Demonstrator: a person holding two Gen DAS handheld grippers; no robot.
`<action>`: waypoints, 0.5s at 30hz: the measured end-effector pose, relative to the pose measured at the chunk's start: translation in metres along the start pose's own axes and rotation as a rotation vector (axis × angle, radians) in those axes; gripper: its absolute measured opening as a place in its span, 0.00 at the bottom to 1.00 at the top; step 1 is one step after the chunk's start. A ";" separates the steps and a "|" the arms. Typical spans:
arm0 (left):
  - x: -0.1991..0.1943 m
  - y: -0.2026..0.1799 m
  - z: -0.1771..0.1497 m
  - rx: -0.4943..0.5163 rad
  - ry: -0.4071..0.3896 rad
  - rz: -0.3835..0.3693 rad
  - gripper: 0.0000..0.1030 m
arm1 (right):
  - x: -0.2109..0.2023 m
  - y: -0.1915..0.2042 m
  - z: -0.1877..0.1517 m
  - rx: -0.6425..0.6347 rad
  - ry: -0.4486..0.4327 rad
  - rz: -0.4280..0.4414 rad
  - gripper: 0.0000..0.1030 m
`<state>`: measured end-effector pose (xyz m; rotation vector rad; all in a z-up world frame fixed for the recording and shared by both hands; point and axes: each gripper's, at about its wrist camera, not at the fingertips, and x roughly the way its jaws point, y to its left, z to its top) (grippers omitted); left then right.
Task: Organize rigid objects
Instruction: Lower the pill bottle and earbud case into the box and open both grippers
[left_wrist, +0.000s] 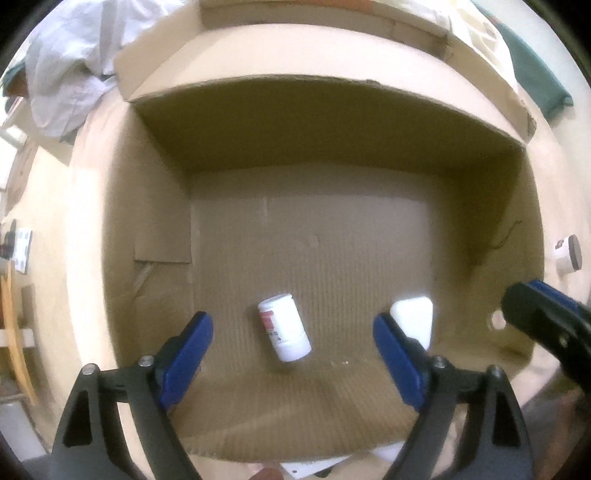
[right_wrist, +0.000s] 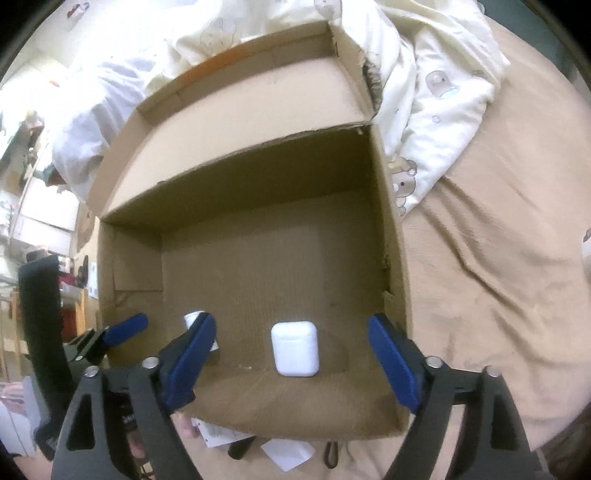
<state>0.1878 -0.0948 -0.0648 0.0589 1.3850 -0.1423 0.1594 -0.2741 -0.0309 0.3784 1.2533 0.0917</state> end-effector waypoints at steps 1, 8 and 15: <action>-0.004 -0.003 -0.001 0.003 -0.006 0.005 0.85 | -0.002 -0.001 -0.001 0.003 -0.008 0.002 0.97; -0.030 -0.006 -0.017 0.020 -0.041 0.008 0.85 | -0.017 -0.002 -0.009 0.027 -0.073 0.037 1.00; -0.059 0.011 -0.027 -0.028 -0.085 -0.007 0.85 | -0.032 0.003 -0.024 0.013 -0.084 0.032 1.00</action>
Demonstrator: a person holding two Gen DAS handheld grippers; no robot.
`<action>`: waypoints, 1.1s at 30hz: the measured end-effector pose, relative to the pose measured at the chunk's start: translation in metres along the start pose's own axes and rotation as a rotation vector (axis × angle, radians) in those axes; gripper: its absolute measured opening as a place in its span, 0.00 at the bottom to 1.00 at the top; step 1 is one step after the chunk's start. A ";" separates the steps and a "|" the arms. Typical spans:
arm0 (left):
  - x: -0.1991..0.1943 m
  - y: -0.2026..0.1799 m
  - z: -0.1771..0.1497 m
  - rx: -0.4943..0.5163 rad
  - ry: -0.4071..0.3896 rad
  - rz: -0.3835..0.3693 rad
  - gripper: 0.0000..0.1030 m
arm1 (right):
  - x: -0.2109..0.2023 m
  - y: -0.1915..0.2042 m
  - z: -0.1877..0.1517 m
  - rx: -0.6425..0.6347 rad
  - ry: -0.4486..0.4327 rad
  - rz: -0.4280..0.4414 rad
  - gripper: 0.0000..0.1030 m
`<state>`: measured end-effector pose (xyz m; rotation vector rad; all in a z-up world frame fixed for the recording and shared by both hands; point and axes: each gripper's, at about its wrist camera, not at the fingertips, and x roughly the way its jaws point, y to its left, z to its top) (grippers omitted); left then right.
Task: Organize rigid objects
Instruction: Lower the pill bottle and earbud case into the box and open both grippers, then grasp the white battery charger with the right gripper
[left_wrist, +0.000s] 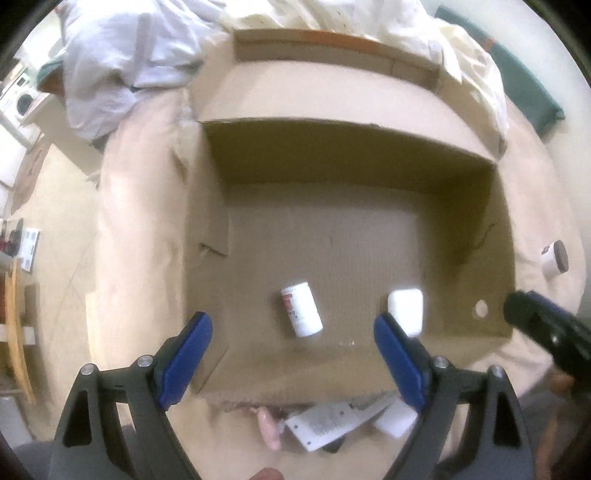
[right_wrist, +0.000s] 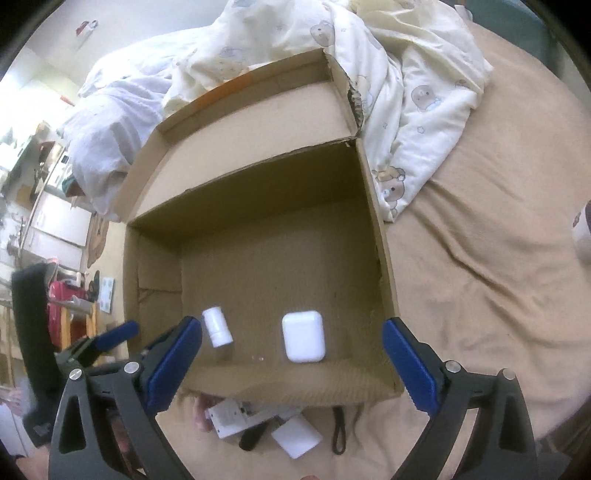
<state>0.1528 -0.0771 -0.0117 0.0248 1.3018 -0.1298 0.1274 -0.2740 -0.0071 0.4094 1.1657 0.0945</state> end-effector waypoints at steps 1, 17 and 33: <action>-0.005 0.005 -0.003 -0.009 -0.007 -0.006 0.85 | -0.002 0.002 -0.003 -0.005 -0.002 0.001 1.00; -0.013 0.069 -0.049 -0.083 -0.008 -0.013 0.85 | -0.018 0.003 -0.058 -0.025 0.019 0.020 1.00; -0.002 0.078 -0.050 -0.143 0.006 -0.032 0.85 | 0.009 0.011 -0.077 -0.007 0.116 -0.015 1.00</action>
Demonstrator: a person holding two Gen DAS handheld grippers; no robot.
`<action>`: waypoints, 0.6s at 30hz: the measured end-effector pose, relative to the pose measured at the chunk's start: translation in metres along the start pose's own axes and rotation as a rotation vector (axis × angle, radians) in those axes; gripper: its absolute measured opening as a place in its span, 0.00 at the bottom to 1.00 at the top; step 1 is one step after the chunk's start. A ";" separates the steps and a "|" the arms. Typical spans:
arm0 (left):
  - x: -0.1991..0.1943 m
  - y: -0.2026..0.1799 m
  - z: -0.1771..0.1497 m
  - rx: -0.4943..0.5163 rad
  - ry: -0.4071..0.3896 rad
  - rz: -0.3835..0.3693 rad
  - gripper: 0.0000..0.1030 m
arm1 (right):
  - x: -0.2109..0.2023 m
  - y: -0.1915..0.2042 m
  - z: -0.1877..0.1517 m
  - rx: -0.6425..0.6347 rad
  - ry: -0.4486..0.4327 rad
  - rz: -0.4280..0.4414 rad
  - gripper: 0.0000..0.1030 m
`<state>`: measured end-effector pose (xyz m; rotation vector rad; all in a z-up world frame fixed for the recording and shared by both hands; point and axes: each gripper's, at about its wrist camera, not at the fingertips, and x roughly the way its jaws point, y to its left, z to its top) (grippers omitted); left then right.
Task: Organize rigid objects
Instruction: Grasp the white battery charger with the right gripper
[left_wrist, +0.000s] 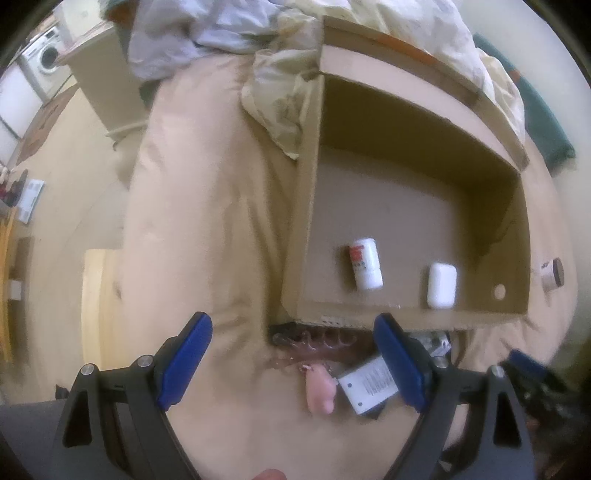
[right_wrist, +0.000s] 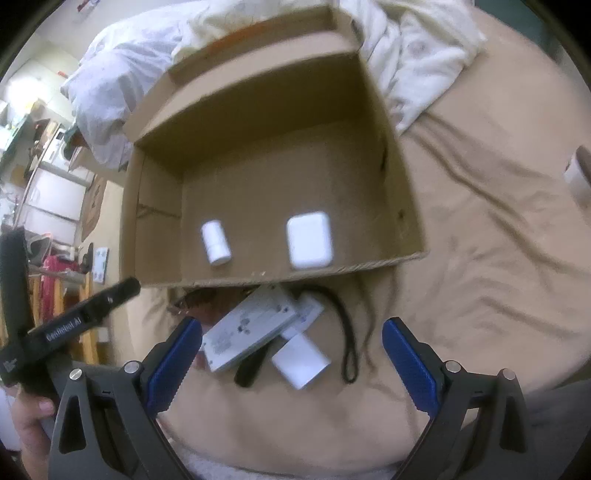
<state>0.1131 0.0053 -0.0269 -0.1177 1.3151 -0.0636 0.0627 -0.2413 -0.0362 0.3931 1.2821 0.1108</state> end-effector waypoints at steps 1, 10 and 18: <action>0.000 0.002 0.001 -0.008 0.002 0.001 0.85 | 0.005 0.001 -0.001 0.005 0.014 0.011 1.00; 0.004 0.016 0.006 -0.081 0.022 0.001 0.85 | 0.036 0.007 0.004 0.034 0.091 0.053 1.00; 0.002 0.012 0.004 -0.065 0.022 0.002 0.85 | 0.075 -0.007 -0.011 0.213 0.156 0.184 0.63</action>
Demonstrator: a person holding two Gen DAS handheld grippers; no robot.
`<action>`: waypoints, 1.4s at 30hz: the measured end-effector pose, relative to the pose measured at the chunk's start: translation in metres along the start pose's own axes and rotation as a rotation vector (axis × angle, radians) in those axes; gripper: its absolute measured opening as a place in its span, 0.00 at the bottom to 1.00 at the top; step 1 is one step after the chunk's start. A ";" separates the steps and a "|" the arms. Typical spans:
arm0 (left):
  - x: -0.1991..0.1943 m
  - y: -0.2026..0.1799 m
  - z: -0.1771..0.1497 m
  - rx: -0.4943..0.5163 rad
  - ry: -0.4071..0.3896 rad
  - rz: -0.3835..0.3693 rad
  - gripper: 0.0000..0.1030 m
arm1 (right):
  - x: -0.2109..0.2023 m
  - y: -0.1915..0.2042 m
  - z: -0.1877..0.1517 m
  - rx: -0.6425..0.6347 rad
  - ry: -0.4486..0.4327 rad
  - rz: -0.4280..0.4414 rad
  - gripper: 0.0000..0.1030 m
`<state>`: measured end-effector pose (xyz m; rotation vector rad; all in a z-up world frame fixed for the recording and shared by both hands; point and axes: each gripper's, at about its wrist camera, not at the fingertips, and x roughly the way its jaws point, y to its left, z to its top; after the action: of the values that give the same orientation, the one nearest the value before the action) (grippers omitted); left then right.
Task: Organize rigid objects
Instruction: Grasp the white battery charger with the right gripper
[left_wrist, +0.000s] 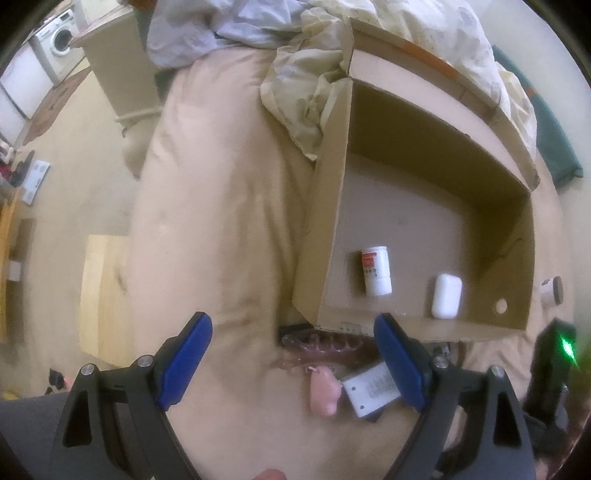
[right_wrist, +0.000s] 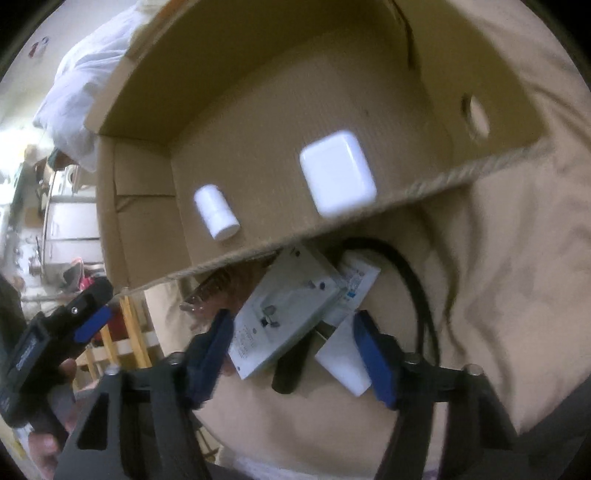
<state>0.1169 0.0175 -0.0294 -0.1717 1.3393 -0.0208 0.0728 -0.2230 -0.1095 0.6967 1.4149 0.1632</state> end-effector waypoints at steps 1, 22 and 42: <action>0.000 0.000 0.000 -0.004 0.003 -0.004 0.85 | 0.003 0.000 -0.001 0.006 0.006 0.008 0.63; 0.000 -0.006 0.001 0.007 -0.003 0.007 0.85 | 0.034 0.015 -0.015 0.137 -0.021 0.095 0.81; -0.005 0.025 -0.004 -0.012 -0.004 -0.017 0.87 | 0.030 0.059 -0.017 -0.057 -0.094 -0.233 0.47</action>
<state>0.1095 0.0423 -0.0291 -0.1934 1.3342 -0.0264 0.0794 -0.1549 -0.1032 0.4822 1.3836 -0.0121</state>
